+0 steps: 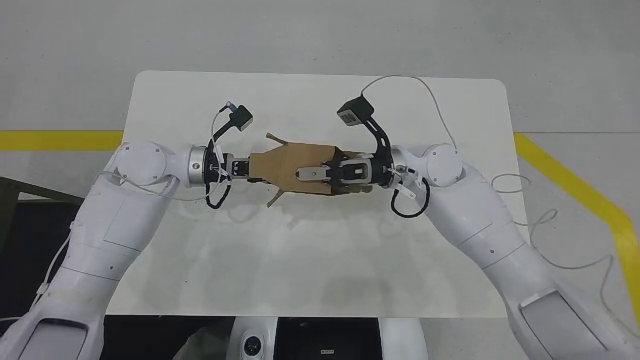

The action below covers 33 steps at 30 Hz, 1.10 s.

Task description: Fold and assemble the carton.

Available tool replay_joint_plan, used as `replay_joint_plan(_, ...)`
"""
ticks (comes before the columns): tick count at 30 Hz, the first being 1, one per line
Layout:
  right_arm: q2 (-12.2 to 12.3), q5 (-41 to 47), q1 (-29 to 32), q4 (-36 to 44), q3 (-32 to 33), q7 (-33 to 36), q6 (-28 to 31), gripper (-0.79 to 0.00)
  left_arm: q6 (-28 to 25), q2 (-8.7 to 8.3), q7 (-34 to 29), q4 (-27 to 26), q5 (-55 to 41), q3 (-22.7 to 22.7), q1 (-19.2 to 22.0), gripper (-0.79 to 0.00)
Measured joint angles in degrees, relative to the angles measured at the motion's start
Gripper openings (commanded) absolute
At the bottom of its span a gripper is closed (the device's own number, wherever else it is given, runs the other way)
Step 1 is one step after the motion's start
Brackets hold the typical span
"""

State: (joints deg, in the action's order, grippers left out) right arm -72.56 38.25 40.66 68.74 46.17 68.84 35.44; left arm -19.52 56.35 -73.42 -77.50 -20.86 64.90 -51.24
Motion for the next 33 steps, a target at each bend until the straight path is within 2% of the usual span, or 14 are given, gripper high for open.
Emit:
replay_joint_plan(10, 0.06, -0.11, -0.05, -1.07, 0.69, -0.55, 0.55, -0.785, -0.02, -0.06, 0.08, 0.31, -0.23, 0.13, 0.2, 0.0)
replay_joint_plan(18, 0.92, -0.65, 0.99, -2.66, 3.9, -2.33, 2.33, -0.785, -0.34, -0.27, 0.86, 1.05, 0.97, 0.56, -0.19, 0.0)
replay_joint_plan(26, 1.34, -1.32, 2.35, -3.47, 6.32, -4.27, 4.26, -0.785, -0.54, -0.2, -0.42, -0.73, 2.16, -0.88, -0.58, 0.0)
replay_joint_plan(33, 0.85, -2.39, 2.45, -4.0, 5.82, -5.2, 4.24, -0.785, -0.36, -0.23, -0.6, -1.04, 1.83, -0.99, -0.43, 0.0)
